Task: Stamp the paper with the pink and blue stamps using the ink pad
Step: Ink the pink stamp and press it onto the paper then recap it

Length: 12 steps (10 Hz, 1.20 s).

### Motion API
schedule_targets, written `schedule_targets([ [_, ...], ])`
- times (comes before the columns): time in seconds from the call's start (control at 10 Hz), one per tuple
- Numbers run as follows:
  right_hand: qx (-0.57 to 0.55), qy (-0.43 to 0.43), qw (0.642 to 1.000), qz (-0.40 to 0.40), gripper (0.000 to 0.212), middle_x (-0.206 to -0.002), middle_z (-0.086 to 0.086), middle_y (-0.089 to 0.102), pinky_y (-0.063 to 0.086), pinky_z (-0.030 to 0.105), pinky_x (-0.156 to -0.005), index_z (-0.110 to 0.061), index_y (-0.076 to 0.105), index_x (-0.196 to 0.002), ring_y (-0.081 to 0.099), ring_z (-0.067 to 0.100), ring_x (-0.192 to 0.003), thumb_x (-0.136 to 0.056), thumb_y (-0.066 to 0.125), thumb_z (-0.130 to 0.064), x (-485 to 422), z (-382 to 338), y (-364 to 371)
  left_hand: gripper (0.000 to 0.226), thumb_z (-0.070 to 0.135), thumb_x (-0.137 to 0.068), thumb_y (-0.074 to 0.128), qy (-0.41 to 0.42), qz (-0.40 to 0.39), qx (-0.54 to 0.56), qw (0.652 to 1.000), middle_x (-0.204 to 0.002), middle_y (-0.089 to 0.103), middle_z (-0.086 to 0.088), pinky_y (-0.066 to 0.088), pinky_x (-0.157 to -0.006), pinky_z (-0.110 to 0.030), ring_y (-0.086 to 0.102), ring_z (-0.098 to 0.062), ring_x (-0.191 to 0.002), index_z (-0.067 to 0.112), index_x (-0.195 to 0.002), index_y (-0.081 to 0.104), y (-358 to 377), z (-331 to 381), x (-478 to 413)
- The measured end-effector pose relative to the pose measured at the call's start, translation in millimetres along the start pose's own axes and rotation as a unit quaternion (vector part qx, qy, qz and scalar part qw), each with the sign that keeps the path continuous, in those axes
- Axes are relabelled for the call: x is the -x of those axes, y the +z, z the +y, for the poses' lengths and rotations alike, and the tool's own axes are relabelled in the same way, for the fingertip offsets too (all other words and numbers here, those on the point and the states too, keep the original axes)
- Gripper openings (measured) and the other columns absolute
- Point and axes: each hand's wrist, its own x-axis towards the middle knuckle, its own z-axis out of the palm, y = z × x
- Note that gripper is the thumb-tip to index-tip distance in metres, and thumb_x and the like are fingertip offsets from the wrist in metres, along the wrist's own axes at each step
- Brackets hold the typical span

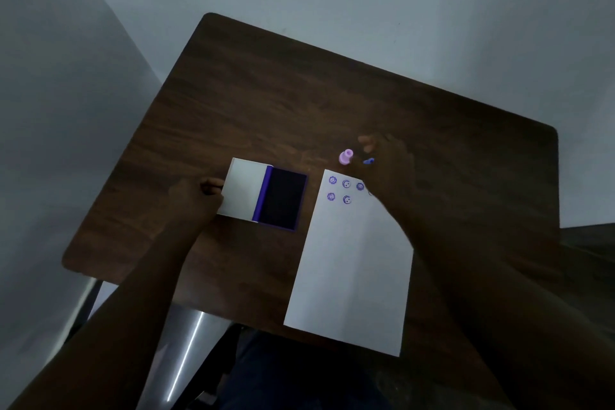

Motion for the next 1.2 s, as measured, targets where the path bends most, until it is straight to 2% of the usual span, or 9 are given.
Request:
schedule_targets([
  [0.2,0.213,-0.009,0.962,-0.17,0.05,-0.11,0.004,0.069,0.044,0.041,-0.102,-0.02,0.065,-0.101,0.062,0.02,-0.103,-0.097,0.033,-0.058,-42,8,10,0.026,0.01,-0.091,0.064,0.009,0.031,0.011,0.999,-0.109,0.07,-0.017,0.05,-0.089,-0.038,0.066,-0.033,-0.103,0.003,-0.116,0.068,4,7,4],
  [0.3,0.207,-0.042,0.969,-0.127,0.047,-0.109,0.004,0.07,0.04,0.041,-0.102,-0.02,0.068,-0.101,0.061,0.022,-0.103,-0.1,0.034,-0.053,-36,7,13,0.028,0.011,-0.094,0.064,0.041,0.061,0.014,0.997,-0.11,0.067,-0.02,0.044,-0.089,-0.035,0.064,-0.034,-0.106,-0.004,-0.117,0.066,1,32,25],
  [0.4,0.164,0.02,0.962,-0.219,0.051,-0.123,0.005,0.066,0.039,0.039,-0.106,-0.018,0.065,-0.116,0.059,0.023,-0.112,-0.101,0.031,-0.054,-46,0,9,0.026,0.016,-0.093,0.066,0.083,0.055,0.087,0.991,-0.11,0.066,-0.003,0.049,-0.081,-0.024,0.062,-0.015,-0.098,0.007,-0.117,0.068,8,45,31],
  [0.5,-0.046,0.142,0.954,-0.26,0.048,-0.108,-0.003,0.071,0.049,0.028,-0.084,-0.024,0.065,-0.113,0.064,0.013,-0.092,-0.092,0.047,-0.063,-36,-19,-3,0.024,0.012,-0.091,0.067,0.083,-0.047,0.245,0.965,-0.108,0.071,-0.003,0.058,-0.078,-0.021,0.067,-0.018,-0.099,0.014,-0.114,0.068,13,68,39],
  [0.6,-0.279,0.174,0.933,-0.144,0.026,-0.072,-0.012,0.073,0.049,0.018,-0.056,-0.032,0.074,-0.087,0.064,0.006,-0.068,-0.078,0.073,-0.055,3,-33,-3,0.031,0.015,-0.085,0.074,0.056,-0.142,0.33,0.932,-0.105,0.077,0.003,0.058,-0.077,-0.02,0.073,-0.015,-0.1,0.022,-0.115,0.07,17,88,42],
  [0.7,-0.378,0.221,0.887,-0.149,0.013,-0.059,-0.016,0.069,0.048,0.017,-0.051,-0.035,0.074,-0.07,0.06,0.006,-0.062,-0.081,0.075,-0.041,20,-46,3,0.035,0.016,-0.08,0.08,0.094,-0.155,0.346,0.921,-0.104,0.078,0.014,0.058,-0.081,-0.018,0.074,-0.006,-0.099,0.028,-0.113,0.074,24,99,52],
  [0.8,-0.438,0.256,0.845,-0.17,0.014,-0.055,-0.012,0.067,0.047,0.016,-0.048,-0.03,0.076,-0.073,0.058,0.003,-0.053,-0.08,0.076,-0.042,28,-47,15,0.038,0.015,-0.079,0.081,0.117,-0.13,0.34,0.924,-0.107,0.079,0.007,0.057,-0.089,-0.022,0.073,-0.008,-0.102,0.023,-0.116,0.075,31,98,57],
  [1.1,-0.447,0.205,0.846,-0.205,0.01,-0.073,-0.012,0.072,0.053,0.021,-0.062,-0.039,0.078,-0.088,0.063,0.009,-0.07,-0.081,0.074,-0.045,44,-42,22,0.029,0.024,-0.076,0.083,0.096,-0.116,0.349,0.925,-0.1,0.08,0.007,0.058,-0.08,-0.019,0.075,-0.009,-0.097,0.026,-0.104,0.08,39,87,55],
  [1.2,-0.472,0.194,0.845,-0.156,0.012,-0.093,-0.017,0.075,0.057,0.019,-0.066,-0.042,0.076,-0.095,0.068,0.005,-0.084,-0.084,0.074,-0.037,40,-38,17,0.037,0.037,-0.062,0.087,0.037,-0.131,0.403,0.905,-0.101,0.08,0.004,0.059,-0.083,-0.026,0.075,-0.015,-0.1,0.031,-0.098,0.08,33,79,50],
])
